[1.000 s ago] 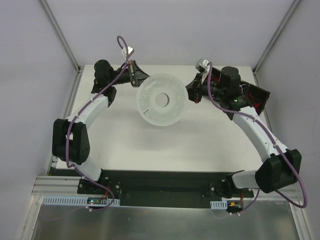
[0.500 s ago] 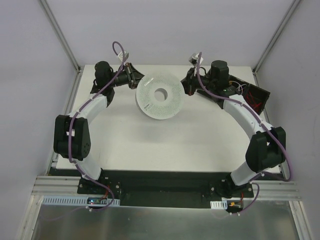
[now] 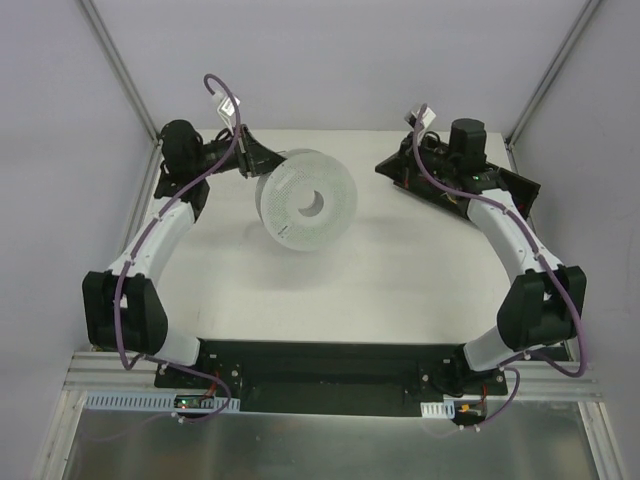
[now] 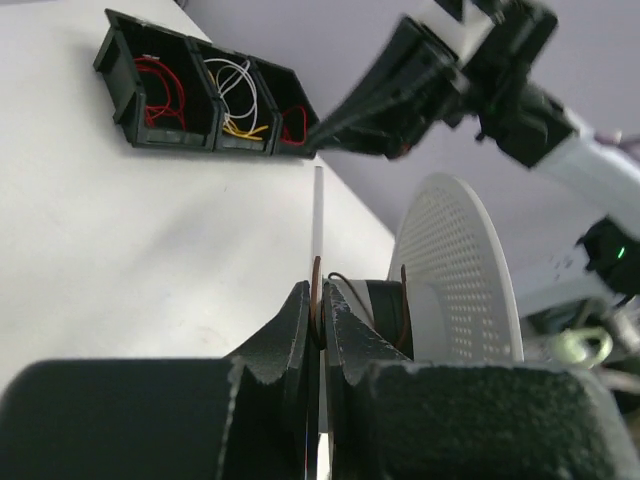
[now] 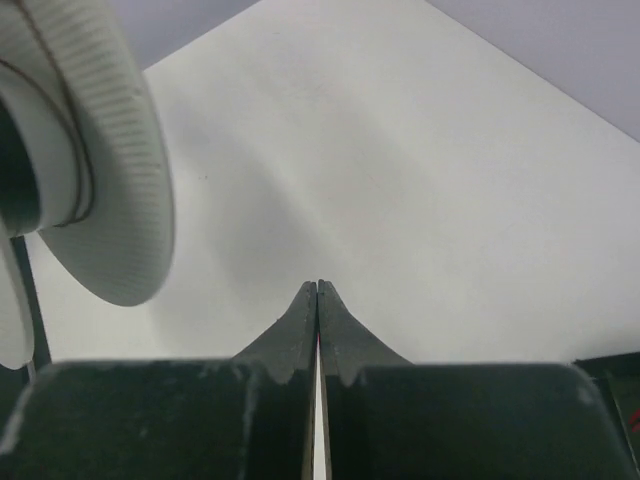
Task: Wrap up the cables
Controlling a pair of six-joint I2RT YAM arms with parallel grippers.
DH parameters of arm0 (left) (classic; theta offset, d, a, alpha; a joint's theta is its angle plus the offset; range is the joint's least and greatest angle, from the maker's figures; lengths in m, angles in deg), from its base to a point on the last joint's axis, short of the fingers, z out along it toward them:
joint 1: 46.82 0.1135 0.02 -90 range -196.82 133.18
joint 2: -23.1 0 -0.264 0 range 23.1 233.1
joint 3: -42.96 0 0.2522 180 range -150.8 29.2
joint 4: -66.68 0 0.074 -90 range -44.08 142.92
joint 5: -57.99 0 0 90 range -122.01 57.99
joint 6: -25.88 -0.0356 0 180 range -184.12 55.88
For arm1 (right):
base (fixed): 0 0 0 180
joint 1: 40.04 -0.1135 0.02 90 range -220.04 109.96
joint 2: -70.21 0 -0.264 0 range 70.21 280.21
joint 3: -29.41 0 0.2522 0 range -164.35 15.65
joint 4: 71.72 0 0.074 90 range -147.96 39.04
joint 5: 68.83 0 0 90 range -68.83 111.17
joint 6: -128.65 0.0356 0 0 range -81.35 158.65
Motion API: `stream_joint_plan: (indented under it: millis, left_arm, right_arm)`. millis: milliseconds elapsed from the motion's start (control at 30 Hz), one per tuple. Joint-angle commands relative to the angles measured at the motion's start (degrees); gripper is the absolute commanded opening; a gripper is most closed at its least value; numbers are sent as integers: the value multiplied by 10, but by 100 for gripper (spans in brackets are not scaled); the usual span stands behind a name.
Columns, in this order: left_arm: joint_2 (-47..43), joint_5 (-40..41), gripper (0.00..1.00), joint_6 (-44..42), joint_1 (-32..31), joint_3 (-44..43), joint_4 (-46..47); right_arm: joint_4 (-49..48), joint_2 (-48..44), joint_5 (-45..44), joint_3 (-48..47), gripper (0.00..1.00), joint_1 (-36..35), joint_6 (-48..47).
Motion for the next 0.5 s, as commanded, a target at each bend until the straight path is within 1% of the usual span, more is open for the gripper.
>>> stream_joint_plan:
  millis: [0, 67, 100, 200, 267, 333, 367, 400, 467]
  left_arm:
    - [-74, -48, 0, -217, -28, -14, -94]
    - [-89, -46, 0, -293, -44, -19, -150]
    - [-99, -43, 0, -318, -50, -15, -153]
    - [-120, -23, 0, -371, -61, 5, -156]
    - [-122, -8, 0, -407, -66, -1, -186]
    - [-113, -1, 0, -414, -66, -13, -205]
    - [-109, 7, 0, -402, -65, -16, -207]
    - [-105, 21, 0, -384, -63, -21, -207]
    - [-85, 44, 0, -315, -57, -43, -199]
  right_arm:
    - [32, -32, -4, -7, 0, 5, -51]
    - [42, -33, -4, -10, 0, 5, -59]
    - [45, -35, -4, -11, 0, 5, -63]
    - [58, -40, -2, -9, 0, 5, -75]
    - [72, -41, -3, -12, 0, 5, -75]
    - [95, -36, -6, -24, 2, 4, -78]
    - [113, -34, -11, -31, 12, 5, -81]
    - [136, -32, -16, -37, 25, 5, -78]
    - [151, -32, -19, -35, 53, 9, -66]
